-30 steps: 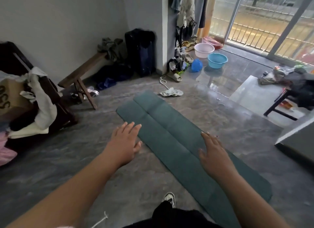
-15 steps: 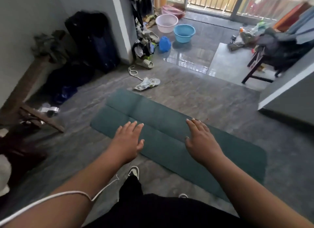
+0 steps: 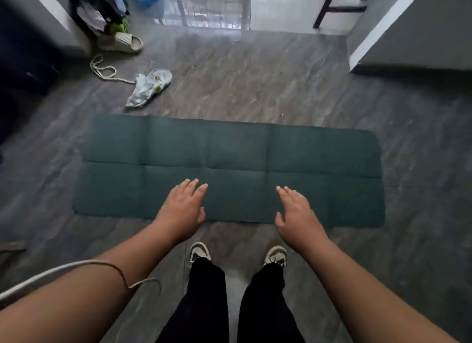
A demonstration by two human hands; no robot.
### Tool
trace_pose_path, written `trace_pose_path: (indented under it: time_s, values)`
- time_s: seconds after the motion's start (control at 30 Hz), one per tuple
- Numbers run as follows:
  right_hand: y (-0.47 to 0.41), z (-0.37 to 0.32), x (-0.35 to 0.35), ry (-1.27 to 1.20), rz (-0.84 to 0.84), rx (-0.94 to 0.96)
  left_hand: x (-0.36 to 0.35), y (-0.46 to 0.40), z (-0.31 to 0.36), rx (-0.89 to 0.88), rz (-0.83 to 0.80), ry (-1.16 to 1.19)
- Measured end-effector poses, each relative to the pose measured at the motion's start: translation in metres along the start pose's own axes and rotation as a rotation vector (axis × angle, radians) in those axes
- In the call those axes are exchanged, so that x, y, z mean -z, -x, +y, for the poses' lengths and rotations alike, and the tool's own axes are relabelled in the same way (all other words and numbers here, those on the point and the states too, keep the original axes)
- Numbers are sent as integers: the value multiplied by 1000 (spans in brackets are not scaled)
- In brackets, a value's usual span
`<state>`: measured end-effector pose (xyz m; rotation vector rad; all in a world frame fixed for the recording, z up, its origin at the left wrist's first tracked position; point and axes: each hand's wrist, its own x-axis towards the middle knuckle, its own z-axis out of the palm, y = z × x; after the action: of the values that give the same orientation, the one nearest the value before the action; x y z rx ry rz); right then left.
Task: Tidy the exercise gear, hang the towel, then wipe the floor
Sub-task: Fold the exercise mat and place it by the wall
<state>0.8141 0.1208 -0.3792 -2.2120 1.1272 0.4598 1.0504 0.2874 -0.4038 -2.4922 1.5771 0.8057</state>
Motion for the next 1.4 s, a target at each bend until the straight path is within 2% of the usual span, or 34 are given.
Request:
trace_pose_path:
  time_s: [0.13, 0.27, 0.37, 0.57, 0.63, 0.77, 0.83, 0.93, 1.1, 1.27, 1.33, 1.4]
  values:
    - [-94, 69, -110, 43, -36, -6, -138, -93, -21, -84, -52, -23]
    - [-195, 145, -240, 200, -116, 97, -294, -179, -42, -167, -151, -107]
    - [-263, 190, -327, 317, -167, 208, -389, -237, -58, -272, -141, -155]
    - [-343, 251, -452, 569, -182, 493, -515, -309, -82, -398, -174, -278]
    - [-352, 264, -477, 617, -202, 516, -542, -314, -86, -430, -219, -299]
    - [-361, 278, -495, 680, -246, 518, -564, -315, -95, -502, -312, -366]
    - [-360, 273, -490, 699, -265, 507, -556, -314, -92, -470, -346, -374]
    - [-355, 261, -488, 704, -278, 478, -548, -313, -84, -399, -336, -312]
    - [-353, 260, -493, 773, -300, 471, -559, -309, -80, -441, -394, -343]
    - [-344, 253, -475, 740, -347, 472, -538, -311, -80, -436, -346, -291]
    - [-337, 249, -463, 677, -299, 441, -526, -305, -78, -413, -300, -230]
    - [-334, 245, -453, 625, -150, 486, -514, -298, -74, -431, -255, -219]
